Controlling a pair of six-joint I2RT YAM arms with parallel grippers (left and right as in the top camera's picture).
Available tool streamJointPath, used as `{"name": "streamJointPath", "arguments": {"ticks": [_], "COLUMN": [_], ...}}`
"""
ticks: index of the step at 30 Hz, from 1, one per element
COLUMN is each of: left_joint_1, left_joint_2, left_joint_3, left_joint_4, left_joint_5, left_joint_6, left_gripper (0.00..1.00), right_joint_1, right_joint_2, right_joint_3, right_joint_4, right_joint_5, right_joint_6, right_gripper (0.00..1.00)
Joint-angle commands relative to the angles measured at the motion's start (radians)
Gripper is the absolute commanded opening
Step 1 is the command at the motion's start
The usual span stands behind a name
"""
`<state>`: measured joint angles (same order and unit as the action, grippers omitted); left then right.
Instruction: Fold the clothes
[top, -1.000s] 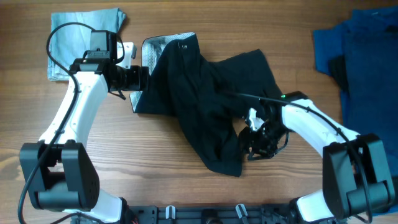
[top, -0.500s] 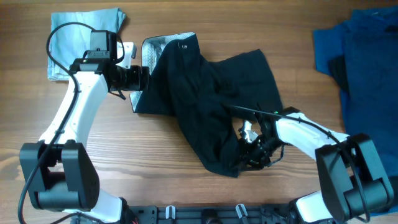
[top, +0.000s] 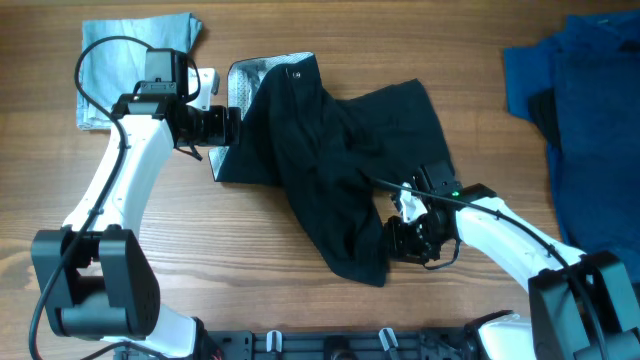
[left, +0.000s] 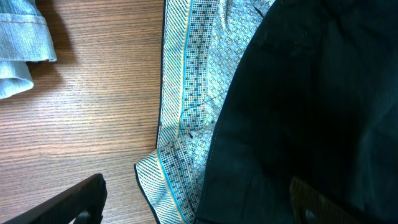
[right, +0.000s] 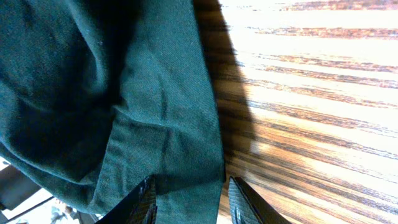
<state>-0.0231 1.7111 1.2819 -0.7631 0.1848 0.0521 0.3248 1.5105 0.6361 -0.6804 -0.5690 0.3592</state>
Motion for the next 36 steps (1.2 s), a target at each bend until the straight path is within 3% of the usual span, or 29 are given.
{"name": "streamJointPath", "arguments": {"ticks": [1, 13, 19, 24, 30, 34, 36], "left_joint_1": [0.007, 0.007, 0.007, 0.006, 0.006, 0.006, 0.006], "left_joint_2": [0.004, 0.004, 0.004, 0.004, 0.004, 0.004, 0.004], "left_joint_3": [-0.004, -0.004, -0.004, -0.004, -0.004, -0.004, -0.004], "left_joint_4": [-0.001, 0.000, 0.000, -0.001, -0.001, -0.001, -0.001], "left_joint_5": [0.017, 0.017, 0.017, 0.036, 0.036, 0.036, 0.035], "left_joint_6": [0.023, 0.023, 0.022, 0.022, 0.022, 0.022, 0.022], "left_gripper": [0.94, 0.94, 0.94, 0.94, 0.95, 0.94, 0.95], "right_joint_1": [0.003, 0.003, 0.003, 0.003, 0.003, 0.003, 0.003], "right_joint_2": [-0.014, -0.014, -0.014, -0.014, -0.014, -0.014, -0.014], "right_joint_3": [-0.008, -0.014, -0.076, -0.076, -0.076, -0.076, -0.076], "right_joint_4": [0.003, -0.029, 0.046, 0.111, 0.159, 0.172, 0.183], "right_joint_5": [-0.024, -0.079, -0.069, -0.200, -0.199, -0.199, -0.219], "right_joint_6": [0.010, 0.037, 0.071, 0.064, 0.067, 0.066, 0.058], "right_gripper": [0.38, 0.38, 0.38, 0.34, 0.41, 0.32, 0.15]}}
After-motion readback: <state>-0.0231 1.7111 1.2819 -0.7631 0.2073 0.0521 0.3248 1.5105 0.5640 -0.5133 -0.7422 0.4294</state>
